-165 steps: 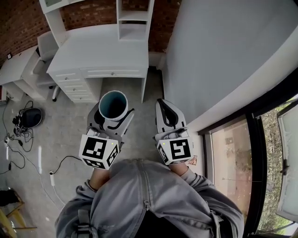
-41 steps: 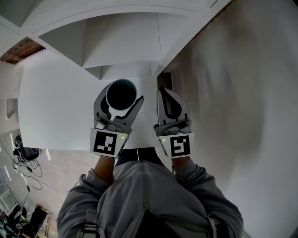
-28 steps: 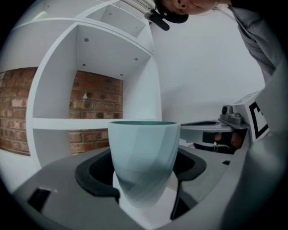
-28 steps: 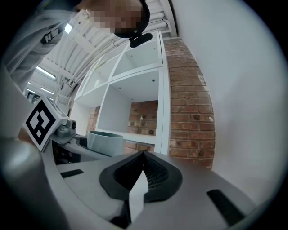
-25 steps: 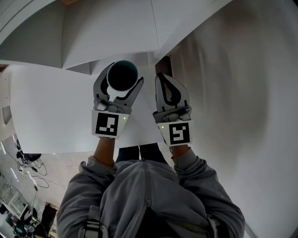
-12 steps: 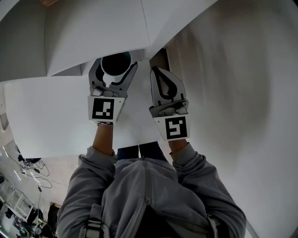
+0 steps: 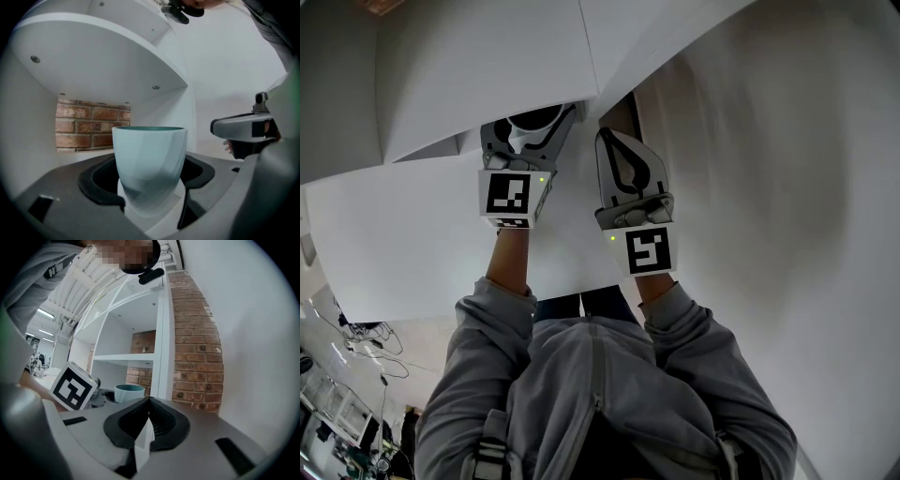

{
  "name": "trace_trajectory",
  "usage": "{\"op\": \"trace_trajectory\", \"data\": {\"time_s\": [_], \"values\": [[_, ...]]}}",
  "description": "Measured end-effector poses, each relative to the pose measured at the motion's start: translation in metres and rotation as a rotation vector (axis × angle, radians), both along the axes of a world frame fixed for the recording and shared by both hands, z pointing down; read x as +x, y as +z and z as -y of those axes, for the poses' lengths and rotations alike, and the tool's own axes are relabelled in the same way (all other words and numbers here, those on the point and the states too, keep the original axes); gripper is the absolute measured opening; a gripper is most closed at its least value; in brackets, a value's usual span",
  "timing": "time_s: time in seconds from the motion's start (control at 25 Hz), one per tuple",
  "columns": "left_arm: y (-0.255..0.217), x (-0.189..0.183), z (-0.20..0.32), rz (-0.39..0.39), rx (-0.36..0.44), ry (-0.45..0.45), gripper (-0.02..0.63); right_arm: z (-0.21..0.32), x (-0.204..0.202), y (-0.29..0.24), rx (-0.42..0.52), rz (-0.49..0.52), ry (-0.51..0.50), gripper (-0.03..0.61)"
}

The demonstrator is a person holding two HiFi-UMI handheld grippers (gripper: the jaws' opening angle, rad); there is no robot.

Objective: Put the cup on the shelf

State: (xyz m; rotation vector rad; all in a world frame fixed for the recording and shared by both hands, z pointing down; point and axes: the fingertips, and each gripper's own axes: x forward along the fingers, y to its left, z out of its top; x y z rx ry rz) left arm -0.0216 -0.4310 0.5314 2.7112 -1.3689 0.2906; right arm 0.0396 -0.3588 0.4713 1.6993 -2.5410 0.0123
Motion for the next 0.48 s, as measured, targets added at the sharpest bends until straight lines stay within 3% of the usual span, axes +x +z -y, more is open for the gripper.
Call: {"op": "trace_trajectory", "data": {"time_s": [0.48], "values": [[0.022, 0.011, 0.022, 0.024, 0.018, -0.029, 0.367, 0.004, 0.004, 0.021, -0.016, -0.007, 0.015, 0.028]]}}
